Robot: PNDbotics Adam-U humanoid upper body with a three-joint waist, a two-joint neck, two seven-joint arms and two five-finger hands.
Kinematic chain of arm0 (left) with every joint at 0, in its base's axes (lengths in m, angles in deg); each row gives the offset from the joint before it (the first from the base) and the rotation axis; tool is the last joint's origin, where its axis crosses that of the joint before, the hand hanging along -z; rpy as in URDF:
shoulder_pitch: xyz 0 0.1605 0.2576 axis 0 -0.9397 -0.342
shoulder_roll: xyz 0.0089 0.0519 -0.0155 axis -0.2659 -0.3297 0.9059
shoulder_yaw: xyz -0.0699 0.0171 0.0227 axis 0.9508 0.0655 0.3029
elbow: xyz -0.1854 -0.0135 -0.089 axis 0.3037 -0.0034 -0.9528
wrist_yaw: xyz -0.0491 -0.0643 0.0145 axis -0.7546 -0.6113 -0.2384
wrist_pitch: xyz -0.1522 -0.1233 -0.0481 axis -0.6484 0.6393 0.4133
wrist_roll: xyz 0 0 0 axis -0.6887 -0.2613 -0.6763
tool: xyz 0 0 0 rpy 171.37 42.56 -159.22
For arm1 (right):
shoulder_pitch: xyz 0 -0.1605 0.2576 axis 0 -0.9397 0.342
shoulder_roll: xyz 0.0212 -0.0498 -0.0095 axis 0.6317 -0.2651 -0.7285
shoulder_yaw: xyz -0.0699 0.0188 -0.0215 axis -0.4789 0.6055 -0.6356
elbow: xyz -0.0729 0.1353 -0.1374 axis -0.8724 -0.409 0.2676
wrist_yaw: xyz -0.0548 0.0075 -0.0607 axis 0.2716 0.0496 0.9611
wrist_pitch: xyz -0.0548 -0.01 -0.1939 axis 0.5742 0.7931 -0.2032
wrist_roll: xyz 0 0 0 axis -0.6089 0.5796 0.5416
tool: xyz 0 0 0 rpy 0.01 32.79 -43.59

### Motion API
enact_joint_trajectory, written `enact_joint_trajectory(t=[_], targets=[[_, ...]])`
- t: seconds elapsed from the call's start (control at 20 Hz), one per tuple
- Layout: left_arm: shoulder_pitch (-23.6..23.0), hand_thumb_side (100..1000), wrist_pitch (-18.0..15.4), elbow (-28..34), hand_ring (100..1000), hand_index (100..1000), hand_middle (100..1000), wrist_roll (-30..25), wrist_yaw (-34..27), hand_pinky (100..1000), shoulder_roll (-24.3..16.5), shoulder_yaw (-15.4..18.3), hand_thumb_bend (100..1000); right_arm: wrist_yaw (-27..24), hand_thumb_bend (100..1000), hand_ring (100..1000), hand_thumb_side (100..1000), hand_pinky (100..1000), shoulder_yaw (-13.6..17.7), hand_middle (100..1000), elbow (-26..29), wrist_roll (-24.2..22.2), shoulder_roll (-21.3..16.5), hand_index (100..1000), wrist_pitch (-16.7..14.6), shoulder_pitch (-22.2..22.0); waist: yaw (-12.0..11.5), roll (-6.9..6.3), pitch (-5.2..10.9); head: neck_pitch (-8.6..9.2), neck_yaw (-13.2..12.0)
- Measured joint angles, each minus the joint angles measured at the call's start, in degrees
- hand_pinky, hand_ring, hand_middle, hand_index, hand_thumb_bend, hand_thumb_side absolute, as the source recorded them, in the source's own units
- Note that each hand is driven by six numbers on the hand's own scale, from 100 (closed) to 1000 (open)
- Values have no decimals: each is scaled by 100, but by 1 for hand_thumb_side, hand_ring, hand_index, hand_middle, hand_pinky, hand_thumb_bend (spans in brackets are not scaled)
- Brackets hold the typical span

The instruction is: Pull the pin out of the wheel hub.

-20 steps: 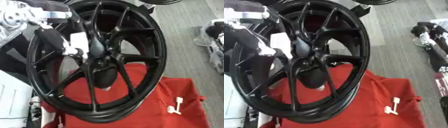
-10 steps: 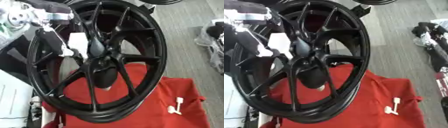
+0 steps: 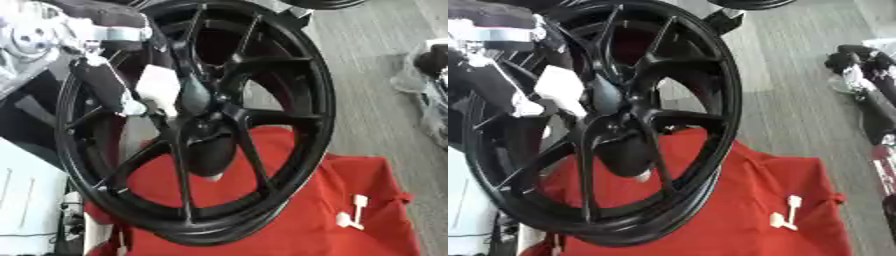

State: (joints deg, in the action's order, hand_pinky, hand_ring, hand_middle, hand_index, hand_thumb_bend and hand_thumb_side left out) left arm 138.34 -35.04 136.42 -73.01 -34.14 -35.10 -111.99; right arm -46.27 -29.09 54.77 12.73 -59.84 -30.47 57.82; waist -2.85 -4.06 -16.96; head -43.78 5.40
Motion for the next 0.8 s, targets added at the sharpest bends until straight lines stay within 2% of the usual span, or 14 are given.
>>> enact_joint_trajectory(t=[0.2,0.4,0.8], targets=[[-19,130,5,381,731,441,609,5,-111,771,-250,360,127,2,100,755,451,894,0,660,0,2,0,737,-1,-1,-7,-1,0,0,0],[-166,129,65,782,729,437,607,64,-333,771,-585,873,100,2,100,755,454,894,1,660,-1,10,-1,737,-8,-2,-21,-1,0,-1,8],[-925,135,197,1143,727,439,605,512,-900,772,-1342,2069,100,5,100,755,457,894,6,660,-1,24,-1,737,-22,-3,-52,7,-17,-1,42]])
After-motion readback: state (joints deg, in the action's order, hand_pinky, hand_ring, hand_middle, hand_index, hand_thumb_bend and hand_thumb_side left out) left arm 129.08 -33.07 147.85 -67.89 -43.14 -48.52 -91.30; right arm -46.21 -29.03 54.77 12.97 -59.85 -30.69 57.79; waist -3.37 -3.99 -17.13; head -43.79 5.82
